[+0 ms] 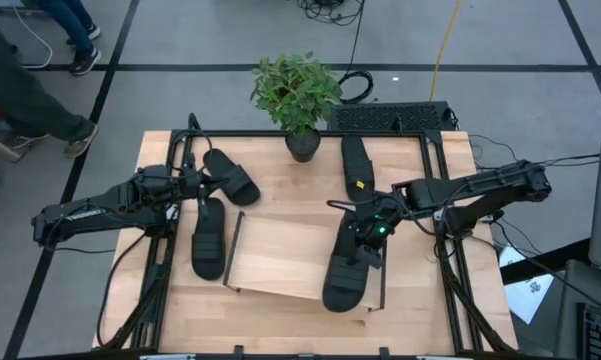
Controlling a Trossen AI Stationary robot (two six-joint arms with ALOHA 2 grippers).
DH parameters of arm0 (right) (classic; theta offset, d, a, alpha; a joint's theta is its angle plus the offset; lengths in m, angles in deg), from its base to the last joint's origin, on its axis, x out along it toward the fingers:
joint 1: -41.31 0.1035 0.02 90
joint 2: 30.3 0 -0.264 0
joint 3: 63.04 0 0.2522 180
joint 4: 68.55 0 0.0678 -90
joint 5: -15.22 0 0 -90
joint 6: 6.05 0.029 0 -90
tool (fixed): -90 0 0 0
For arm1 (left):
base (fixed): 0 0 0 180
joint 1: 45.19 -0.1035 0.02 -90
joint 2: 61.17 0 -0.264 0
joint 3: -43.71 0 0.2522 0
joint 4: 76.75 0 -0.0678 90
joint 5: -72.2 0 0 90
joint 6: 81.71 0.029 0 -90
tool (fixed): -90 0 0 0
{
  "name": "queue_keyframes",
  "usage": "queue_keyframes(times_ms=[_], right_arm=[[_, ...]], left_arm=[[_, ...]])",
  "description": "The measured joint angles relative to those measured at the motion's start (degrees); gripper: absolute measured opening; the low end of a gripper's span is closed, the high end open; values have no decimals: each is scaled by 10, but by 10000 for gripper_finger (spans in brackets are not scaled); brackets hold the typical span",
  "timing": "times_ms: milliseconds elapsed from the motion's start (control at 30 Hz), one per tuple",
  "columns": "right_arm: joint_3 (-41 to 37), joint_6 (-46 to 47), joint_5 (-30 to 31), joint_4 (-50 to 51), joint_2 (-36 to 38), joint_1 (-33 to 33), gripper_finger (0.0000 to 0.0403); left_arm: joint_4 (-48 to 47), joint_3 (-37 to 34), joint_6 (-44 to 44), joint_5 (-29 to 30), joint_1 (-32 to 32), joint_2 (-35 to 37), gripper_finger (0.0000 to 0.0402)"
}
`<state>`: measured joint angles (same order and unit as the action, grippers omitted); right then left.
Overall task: Pick and place slides into the shelf
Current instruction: Put the black slipper on the shelf, then adjust the shelf
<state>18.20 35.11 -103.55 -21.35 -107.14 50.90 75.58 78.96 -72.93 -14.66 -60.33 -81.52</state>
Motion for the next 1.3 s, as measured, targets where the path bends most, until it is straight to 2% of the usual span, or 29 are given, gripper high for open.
queue_keyframes(times_ms=[200,700,867,1033,1133,1300], right_arm=[[-3,-11,0,1,3,-2,21],[-5,-24,9,-19,19,-3,147],[-5,-55,58,-14,48,-6,173],[-5,-83,121,9,88,-3,170],[-5,-85,175,44,109,21,163],[-5,-125,300,68,133,93,155]], left_arm=[[0,0,1,0,0,0,5],[-1,0,0,0,0,0,5],[-2,0,0,0,0,0,5],[-2,0,0,0,0,0,5],[-2,0,-1,0,0,0,5],[-2,0,0,0,0,0,5]])
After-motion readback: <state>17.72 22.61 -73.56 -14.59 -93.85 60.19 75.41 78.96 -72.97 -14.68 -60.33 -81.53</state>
